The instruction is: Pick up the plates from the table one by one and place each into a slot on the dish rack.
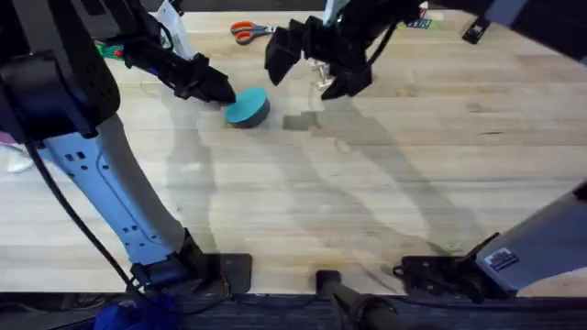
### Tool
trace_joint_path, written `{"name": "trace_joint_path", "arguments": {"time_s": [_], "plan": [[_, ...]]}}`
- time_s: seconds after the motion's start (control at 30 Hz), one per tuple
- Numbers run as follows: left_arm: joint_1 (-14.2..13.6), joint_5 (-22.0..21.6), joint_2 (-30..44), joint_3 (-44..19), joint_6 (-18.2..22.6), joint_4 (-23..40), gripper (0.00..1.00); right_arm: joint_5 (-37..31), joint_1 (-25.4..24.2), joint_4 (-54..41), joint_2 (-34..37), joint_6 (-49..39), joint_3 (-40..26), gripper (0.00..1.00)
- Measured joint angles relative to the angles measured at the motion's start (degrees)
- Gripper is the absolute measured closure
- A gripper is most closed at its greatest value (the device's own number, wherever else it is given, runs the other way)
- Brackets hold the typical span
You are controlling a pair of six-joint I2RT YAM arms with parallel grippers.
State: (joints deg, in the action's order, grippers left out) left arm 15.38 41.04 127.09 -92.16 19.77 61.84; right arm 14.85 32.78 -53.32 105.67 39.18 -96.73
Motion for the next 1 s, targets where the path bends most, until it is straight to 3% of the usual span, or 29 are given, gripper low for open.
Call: {"name": "trace_joint_path", "arguments": {"time_s": [0.47, 0.7, 1.0], "plan": [[0.0, 0.0, 0.0, 0.0, 0.0, -0.1, 0.959, 0.0, 2.7, 8.8, 6.0, 20.9, 0.0, 0.007], [0.0, 0.0, 0.0, 0.0, 0.0, -0.1, 0.96, 0.0, 3.4, 14.4, 7.8, 25.0, 0.0, 0.007], [0.0, 0.0, 0.0, 0.0, 0.0, -0.2, 0.96, 0.0, 3.9, 14.7, 10.8, 28.6, 0.0, 0.006]]}}
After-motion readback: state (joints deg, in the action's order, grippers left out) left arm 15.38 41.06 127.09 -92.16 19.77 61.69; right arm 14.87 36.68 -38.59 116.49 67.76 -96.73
